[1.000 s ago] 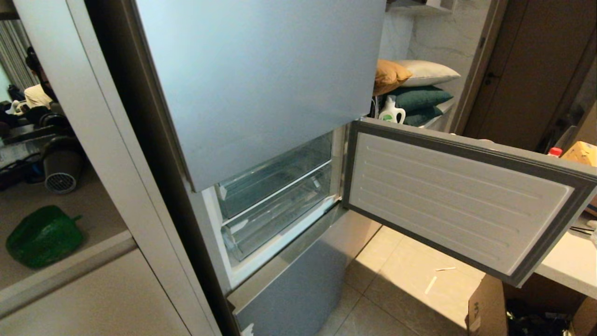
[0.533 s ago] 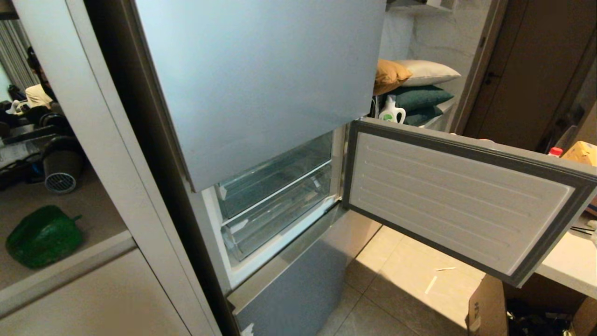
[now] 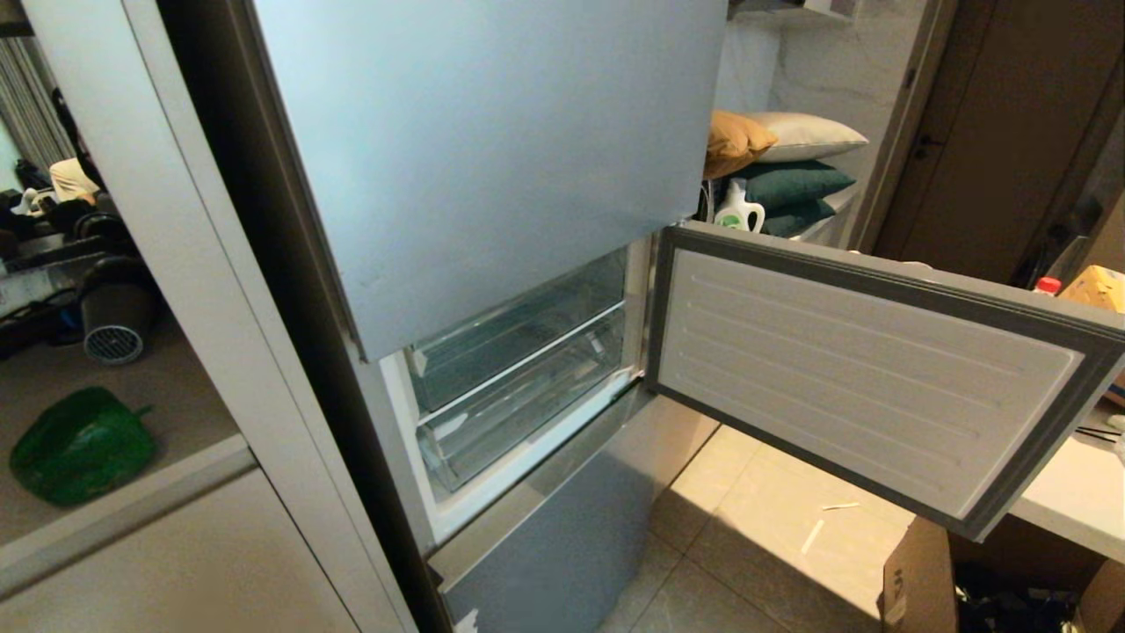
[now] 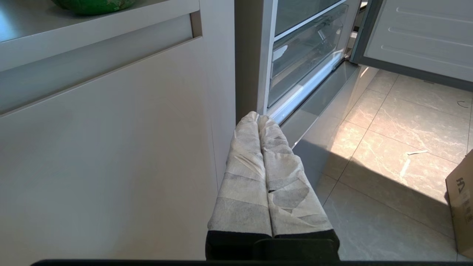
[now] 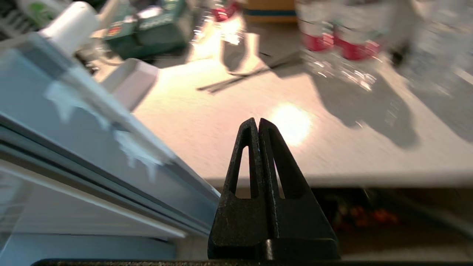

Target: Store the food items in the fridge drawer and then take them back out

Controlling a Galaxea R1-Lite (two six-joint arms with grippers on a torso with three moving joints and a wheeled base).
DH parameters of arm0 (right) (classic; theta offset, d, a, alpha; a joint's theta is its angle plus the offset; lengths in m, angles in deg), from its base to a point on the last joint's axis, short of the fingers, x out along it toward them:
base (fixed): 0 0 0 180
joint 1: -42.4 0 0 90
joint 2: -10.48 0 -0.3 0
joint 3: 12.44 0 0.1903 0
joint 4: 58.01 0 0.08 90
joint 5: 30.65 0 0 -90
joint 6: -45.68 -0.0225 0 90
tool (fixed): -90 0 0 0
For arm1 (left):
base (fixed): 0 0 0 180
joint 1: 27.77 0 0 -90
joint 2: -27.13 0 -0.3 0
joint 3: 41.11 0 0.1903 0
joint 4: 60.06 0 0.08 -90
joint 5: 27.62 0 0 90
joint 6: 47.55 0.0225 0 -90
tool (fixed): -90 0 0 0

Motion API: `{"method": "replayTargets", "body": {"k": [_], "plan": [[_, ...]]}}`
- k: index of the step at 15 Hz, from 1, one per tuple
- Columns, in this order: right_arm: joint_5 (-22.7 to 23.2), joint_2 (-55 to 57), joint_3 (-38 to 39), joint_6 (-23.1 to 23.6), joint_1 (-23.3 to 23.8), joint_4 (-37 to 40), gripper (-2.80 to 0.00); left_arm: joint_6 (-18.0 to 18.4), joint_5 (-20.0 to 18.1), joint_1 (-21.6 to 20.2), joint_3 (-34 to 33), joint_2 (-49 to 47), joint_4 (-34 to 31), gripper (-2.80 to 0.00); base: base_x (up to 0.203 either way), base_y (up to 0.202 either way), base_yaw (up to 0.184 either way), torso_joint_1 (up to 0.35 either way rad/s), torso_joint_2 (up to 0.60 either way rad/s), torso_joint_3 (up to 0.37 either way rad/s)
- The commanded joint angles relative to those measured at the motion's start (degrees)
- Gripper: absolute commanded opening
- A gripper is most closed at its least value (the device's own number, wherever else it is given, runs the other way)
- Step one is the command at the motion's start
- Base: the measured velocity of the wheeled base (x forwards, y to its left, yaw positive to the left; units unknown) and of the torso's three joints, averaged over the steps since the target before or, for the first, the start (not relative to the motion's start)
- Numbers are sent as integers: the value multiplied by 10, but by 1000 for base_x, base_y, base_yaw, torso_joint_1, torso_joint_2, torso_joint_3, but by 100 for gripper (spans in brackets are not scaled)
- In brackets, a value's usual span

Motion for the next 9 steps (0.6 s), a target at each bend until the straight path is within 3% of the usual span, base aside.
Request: {"method": "replayTargets", "body": {"k": [1, 5, 9], "plan": [[2, 40, -15, 0, -31, -29, -280, 0, 0, 0, 0, -1, 0, -280, 0, 0, 0, 0, 0, 0], [1, 79, -59, 2, -68, -62, -280, 0, 0, 0, 0, -1, 0, -280, 0, 0, 0, 0, 0, 0], [2, 112, -106, 0, -76, -63, -280, 0, 0, 0, 0, -1, 0, -280, 0, 0, 0, 0, 0, 0]]}}
